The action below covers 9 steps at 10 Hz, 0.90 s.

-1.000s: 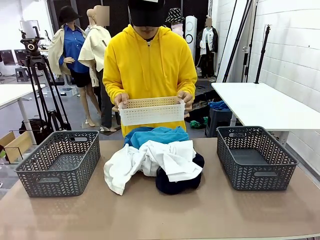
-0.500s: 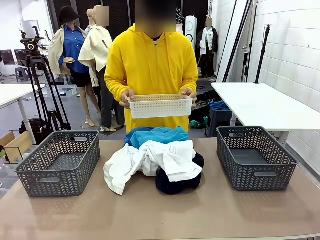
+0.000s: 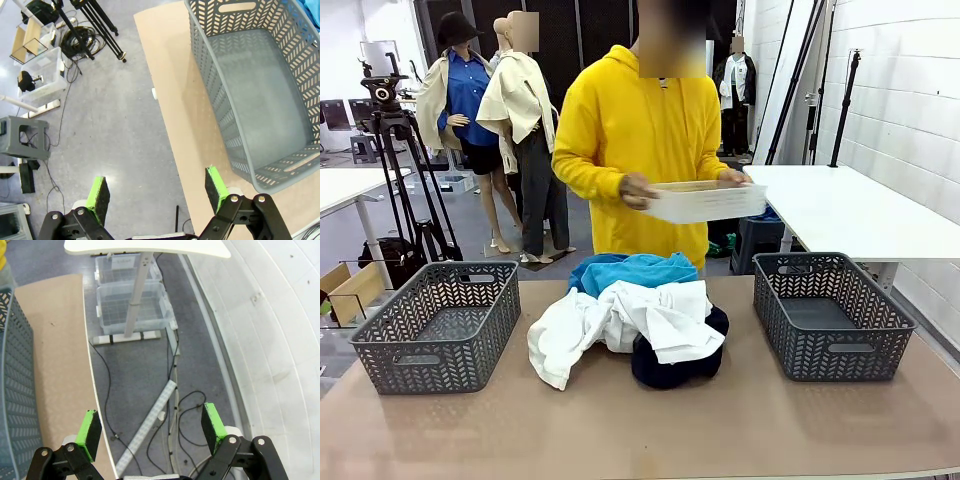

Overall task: Sort the tops and bottoms.
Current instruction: Lift clothes from the center of the table with your left hand.

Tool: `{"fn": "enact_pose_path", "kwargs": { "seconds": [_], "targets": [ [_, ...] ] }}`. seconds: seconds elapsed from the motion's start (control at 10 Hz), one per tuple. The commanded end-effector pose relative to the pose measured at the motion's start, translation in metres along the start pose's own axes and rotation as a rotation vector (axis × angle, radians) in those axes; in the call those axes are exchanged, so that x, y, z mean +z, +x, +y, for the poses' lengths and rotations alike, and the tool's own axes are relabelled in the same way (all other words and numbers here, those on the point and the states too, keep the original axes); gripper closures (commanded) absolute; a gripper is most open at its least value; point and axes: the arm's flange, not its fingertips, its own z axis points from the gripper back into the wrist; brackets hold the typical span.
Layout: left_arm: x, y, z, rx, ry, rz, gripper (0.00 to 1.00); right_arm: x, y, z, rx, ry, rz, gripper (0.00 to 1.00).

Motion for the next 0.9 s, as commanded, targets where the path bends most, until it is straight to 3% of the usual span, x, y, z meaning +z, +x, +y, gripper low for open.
{"fn": "enact_pose_path", "kwargs": {
  "seconds": [0.0,0.8],
  "targets": [
    [-0.0025,-0.0012,0.0025,0.006,0.002,-0.009,0.0,0.0003,-0.0001,-0.0001,0.012,0.001,0.003,0.0],
    [-0.0025,-0.0012,0.0025,0.006,0.002,-0.009,0.0,0.0003,-0.0001,-0.0001,0.012,0.001,0.003,0.0]
  ]
}}
